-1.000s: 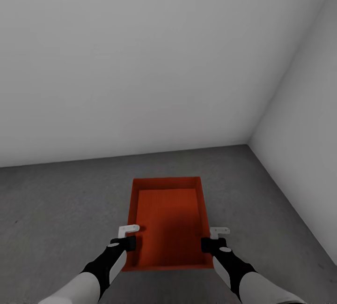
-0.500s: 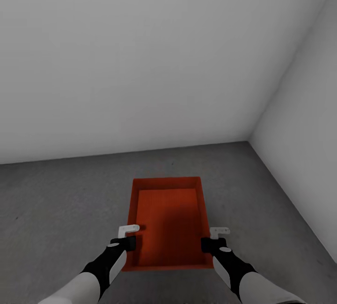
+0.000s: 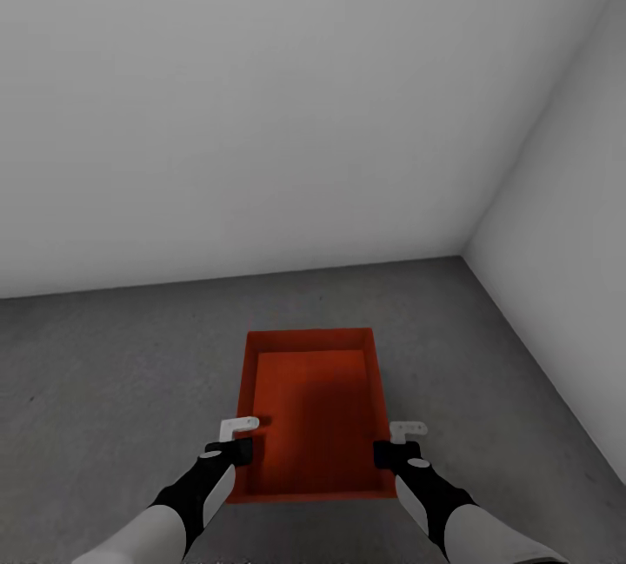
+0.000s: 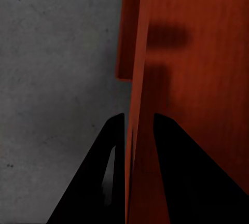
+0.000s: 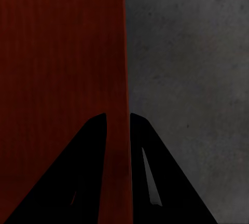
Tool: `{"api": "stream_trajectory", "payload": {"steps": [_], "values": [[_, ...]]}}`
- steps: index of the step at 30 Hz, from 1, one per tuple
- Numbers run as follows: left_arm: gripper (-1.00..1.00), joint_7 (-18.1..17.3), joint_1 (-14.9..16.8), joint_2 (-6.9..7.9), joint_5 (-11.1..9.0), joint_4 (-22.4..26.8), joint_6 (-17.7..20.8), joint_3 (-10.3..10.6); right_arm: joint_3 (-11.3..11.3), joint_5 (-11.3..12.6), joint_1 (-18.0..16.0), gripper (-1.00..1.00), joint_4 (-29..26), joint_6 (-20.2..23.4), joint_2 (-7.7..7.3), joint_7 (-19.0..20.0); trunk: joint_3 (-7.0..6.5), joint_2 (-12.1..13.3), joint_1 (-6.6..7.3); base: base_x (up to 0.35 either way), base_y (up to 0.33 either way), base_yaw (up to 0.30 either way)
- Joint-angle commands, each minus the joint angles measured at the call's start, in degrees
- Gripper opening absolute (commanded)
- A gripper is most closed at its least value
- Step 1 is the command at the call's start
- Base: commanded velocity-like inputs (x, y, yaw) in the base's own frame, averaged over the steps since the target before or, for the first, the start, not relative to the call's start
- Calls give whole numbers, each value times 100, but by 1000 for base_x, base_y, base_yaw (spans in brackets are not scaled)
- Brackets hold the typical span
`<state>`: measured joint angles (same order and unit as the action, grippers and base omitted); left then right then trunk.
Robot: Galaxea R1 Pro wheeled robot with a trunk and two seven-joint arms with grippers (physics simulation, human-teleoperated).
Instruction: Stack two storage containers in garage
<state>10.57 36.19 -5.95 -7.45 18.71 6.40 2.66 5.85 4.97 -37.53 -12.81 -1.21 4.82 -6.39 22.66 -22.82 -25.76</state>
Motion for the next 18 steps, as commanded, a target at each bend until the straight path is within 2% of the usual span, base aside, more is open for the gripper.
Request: {"api": "stream_trajectory", "payload": {"steps": [1, 18], "values": [[-100, 147, 5, 182, 72, 72, -209, -90, 4, 57, 0, -100, 20, -14, -36, -47, 18, -10, -2, 0, 0, 0], [-100, 147, 7, 182, 69, 72, -209, -90, 4, 57, 0, -100, 17, -22, -42, -47, 168, -10, -2, 0, 0, 0]]}}
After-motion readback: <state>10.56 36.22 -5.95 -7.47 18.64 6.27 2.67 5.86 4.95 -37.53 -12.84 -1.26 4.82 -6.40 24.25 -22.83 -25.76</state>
